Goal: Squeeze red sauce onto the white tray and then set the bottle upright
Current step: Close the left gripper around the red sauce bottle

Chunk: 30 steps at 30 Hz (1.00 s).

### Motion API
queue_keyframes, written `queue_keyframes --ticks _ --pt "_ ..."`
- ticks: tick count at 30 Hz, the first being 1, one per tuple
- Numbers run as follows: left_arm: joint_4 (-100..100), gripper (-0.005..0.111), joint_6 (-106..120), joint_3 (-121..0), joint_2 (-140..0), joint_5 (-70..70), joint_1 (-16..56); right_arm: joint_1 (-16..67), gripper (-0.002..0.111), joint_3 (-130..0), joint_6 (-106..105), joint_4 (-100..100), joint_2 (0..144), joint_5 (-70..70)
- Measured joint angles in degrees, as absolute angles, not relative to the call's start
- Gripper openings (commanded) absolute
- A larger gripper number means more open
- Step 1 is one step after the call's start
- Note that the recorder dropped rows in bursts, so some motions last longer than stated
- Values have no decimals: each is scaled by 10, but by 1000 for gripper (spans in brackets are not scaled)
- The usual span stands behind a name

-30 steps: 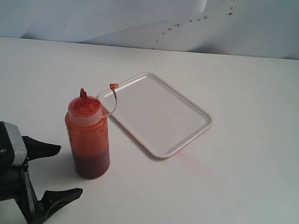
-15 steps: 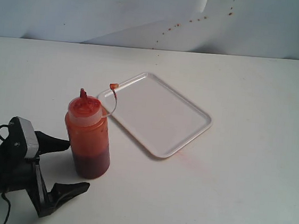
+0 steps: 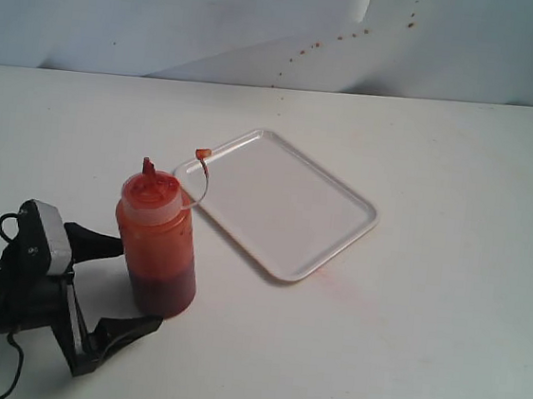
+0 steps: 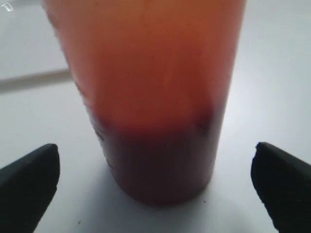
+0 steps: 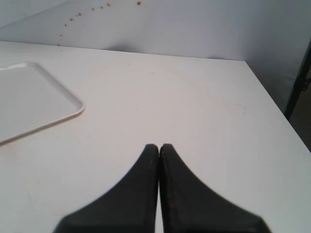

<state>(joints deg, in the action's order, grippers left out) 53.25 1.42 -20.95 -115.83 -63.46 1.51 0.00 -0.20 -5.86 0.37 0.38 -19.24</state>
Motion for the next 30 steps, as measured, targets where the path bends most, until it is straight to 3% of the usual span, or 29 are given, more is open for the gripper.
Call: queue_keyframes --ticks 30 --pt "606 105 -37 -287 -1159 -624 15 0 0 -2 -59 4 4 -192"
